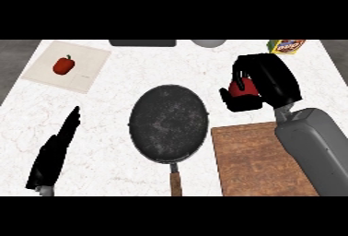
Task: Pick the tomato from the cutting board and place it in the pan
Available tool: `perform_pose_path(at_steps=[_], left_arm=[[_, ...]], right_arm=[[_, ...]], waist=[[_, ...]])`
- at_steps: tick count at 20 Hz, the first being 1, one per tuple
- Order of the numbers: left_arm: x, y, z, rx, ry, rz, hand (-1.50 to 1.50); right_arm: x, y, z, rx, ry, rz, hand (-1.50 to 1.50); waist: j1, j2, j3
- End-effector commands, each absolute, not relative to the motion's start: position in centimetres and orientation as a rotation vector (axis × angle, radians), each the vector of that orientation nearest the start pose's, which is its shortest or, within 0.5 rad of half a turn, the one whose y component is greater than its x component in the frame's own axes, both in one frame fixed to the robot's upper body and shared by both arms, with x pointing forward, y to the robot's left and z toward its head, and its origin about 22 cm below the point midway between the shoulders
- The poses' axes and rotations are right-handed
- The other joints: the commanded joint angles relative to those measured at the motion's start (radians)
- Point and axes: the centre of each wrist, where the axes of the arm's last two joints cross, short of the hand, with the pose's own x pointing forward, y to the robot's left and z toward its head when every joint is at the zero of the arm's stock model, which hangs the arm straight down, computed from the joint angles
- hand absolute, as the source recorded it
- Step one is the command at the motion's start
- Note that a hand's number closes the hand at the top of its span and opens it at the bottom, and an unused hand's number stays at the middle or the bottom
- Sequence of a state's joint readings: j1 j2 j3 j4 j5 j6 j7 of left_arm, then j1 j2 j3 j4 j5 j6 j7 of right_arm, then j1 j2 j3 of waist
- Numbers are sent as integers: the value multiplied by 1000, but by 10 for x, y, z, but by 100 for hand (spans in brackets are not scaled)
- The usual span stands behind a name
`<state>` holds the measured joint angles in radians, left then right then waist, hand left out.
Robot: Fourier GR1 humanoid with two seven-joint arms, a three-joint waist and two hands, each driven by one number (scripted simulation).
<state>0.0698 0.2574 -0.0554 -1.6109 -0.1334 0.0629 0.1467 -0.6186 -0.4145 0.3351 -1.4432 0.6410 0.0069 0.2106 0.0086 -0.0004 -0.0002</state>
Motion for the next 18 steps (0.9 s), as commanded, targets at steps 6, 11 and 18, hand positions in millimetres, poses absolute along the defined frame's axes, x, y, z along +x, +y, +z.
perform_pose_path(at_steps=[6, 11, 18], left_arm=[[224, 292, 2, 334, -1382, -265, 0], [224, 256, 6, 333, -1401, -277, 0], [232, 267, 21, 294, -1411, -307, 0]], right_arm=[[377, -106, 130, -566, -1701, 1063, 150], [383, -50, 96, -514, -1640, 1080, 150], [385, -41, 43, -562, -1508, 1241, 150]], waist=[[8, 4, 0], [22, 7, 0], [69, 18, 1]])
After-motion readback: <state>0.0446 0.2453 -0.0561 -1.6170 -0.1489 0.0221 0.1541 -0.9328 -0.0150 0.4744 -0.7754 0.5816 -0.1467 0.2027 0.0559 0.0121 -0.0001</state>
